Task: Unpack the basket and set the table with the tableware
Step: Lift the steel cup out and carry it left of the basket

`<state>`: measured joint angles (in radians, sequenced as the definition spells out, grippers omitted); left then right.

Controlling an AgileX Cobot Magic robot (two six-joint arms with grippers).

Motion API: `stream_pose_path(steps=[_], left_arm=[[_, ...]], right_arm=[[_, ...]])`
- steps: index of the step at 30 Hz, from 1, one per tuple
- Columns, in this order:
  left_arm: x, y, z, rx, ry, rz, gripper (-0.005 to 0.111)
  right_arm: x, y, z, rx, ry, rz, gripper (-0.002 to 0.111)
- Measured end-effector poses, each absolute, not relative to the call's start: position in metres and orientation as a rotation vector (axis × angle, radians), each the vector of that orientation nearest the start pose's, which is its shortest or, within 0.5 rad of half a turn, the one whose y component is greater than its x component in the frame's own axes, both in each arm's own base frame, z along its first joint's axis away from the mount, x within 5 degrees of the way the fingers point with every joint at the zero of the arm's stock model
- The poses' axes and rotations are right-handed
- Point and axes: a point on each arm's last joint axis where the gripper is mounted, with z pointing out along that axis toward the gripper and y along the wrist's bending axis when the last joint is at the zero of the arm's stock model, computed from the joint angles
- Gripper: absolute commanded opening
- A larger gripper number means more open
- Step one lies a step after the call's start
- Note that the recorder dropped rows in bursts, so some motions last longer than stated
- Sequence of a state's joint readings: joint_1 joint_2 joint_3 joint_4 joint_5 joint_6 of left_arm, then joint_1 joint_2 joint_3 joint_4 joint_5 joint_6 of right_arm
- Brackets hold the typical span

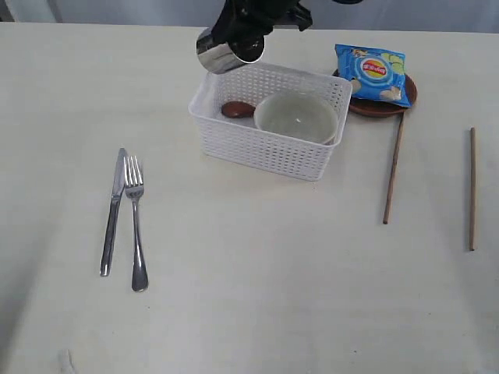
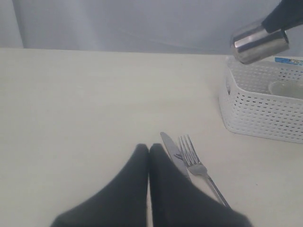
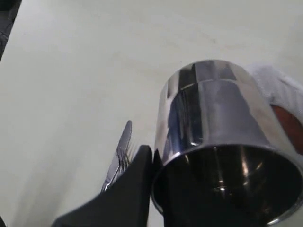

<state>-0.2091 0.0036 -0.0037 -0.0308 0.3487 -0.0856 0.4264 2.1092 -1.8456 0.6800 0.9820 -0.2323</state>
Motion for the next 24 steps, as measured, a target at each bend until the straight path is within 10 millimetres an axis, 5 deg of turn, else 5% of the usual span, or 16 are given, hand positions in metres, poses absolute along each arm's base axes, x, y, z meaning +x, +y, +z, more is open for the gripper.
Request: stream_pose_path(steps=[8,15,18,24], left_arm=[[0.052,-0.012,0.183,0.094,1.836,-0.237,0.000],[0.052,-0.012,0.183,0.094,1.836,-0.237,0.000],[0.052,-0.012,0.183,0.094,1.836,-0.237,0.000],[0.052,-0.012,0.183,0.094,1.836,-0.237,0.000]], right_arm=[[0.394,0.260,0.294,-0.722,2.476,0.917,0.000],[0.350,0.328,0.343,-1.052,2.271,0.565,0.000],[0.337,0.359,0.325,-1.154,2.274,0.486,0.000],[0.345,0.388,0.237,-1.312,2.400,0.274,0.000]])
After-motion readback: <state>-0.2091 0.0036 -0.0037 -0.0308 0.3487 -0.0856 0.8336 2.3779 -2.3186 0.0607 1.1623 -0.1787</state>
